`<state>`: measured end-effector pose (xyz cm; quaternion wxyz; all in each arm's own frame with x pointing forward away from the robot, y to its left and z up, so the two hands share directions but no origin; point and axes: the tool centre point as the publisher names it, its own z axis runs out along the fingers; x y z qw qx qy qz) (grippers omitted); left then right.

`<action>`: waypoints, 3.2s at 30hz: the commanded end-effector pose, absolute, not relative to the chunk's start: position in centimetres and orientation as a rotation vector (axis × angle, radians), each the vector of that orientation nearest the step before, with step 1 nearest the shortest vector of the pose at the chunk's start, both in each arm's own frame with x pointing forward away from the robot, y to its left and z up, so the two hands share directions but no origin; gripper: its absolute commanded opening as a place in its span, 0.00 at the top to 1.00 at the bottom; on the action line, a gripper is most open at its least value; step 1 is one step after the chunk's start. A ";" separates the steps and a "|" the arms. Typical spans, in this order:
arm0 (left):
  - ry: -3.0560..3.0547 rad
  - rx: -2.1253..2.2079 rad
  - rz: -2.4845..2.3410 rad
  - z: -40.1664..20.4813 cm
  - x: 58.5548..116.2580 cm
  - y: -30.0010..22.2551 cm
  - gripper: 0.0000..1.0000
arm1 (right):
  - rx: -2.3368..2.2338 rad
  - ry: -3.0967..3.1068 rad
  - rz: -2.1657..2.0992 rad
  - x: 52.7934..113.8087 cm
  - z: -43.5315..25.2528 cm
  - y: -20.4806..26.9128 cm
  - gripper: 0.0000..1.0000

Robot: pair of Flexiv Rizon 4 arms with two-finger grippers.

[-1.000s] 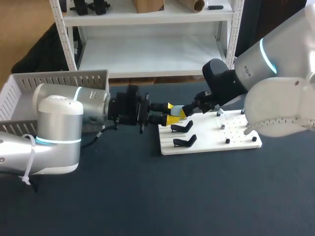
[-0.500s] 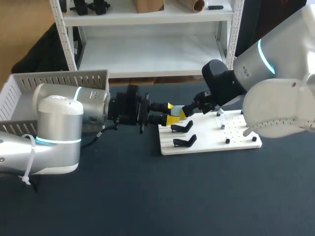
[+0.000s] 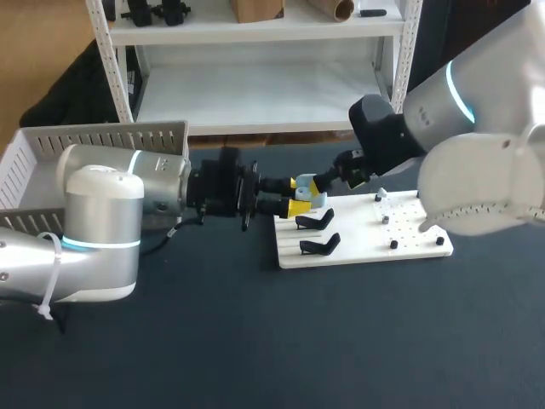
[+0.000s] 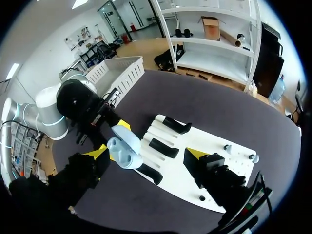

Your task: Pick up each earbud case from the left stands, insert the matching earbuds, close the lid, and place the case in the box.

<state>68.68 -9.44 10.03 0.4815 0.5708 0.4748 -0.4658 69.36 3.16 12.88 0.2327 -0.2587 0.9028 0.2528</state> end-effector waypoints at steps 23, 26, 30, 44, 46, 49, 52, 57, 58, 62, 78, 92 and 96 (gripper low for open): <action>1.155 1.390 -1.136 10.0 68.7 -9.4 1.00 | -0.571 2.598 0.034 70.8 14.5 -10.9 0.00; 1.155 1.390 -1.136 10.0 68.7 -9.4 1.00 | -0.567 2.629 -0.011 71.0 13.3 -11.9 0.00; 1.155 1.390 -1.136 10.0 68.7 -9.4 1.00 | -0.578 2.639 -0.063 71.4 12.4 -12.8 0.00; 1.155 1.390 -1.136 10.0 68.7 -9.4 1.00 | -0.646 2.716 -0.060 73.6 8.5 -15.4 0.18; 1.155 1.390 -1.136 10.0 68.7 -9.4 1.00 | -0.662 2.724 -0.053 73.9 8.0 -15.6 0.19; 1.155 1.390 -1.136 10.0 68.7 -9.4 1.00 | -0.698 2.728 -0.040 74.3 7.5 -15.5 0.20; 1.155 1.390 -1.136 10.0 68.7 -9.4 1.00 | -0.724 2.729 -0.038 74.8 7.1 -15.6 0.26; 1.155 1.390 -1.136 10.0 68.7 -9.4 1.00 | -0.758 2.731 -0.034 75.7 6.3 -15.4 0.36; 1.155 1.390 -1.136 10.0 68.7 -9.4 1.00 | -0.760 2.732 -0.033 75.9 6.1 -15.4 0.40; 1.155 1.390 -1.136 10.0 68.7 -9.4 1.00 | -0.761 2.742 -0.040 76.7 5.0 -15.5 0.48; 1.155 1.390 -1.136 10.0 68.7 -9.4 1.00 | -0.743 2.751 -0.056 78.0 3.0 -16.2 0.51; 1.155 1.390 -1.136 10.0 68.7 -9.4 1.00 | -0.741 2.751 -0.051 78.2 2.6 -15.9 0.59; 1.155 1.390 -1.136 10.0 68.7 -9.4 1.00 | -0.738 2.752 -0.055 78.2 2.5 -15.8 0.64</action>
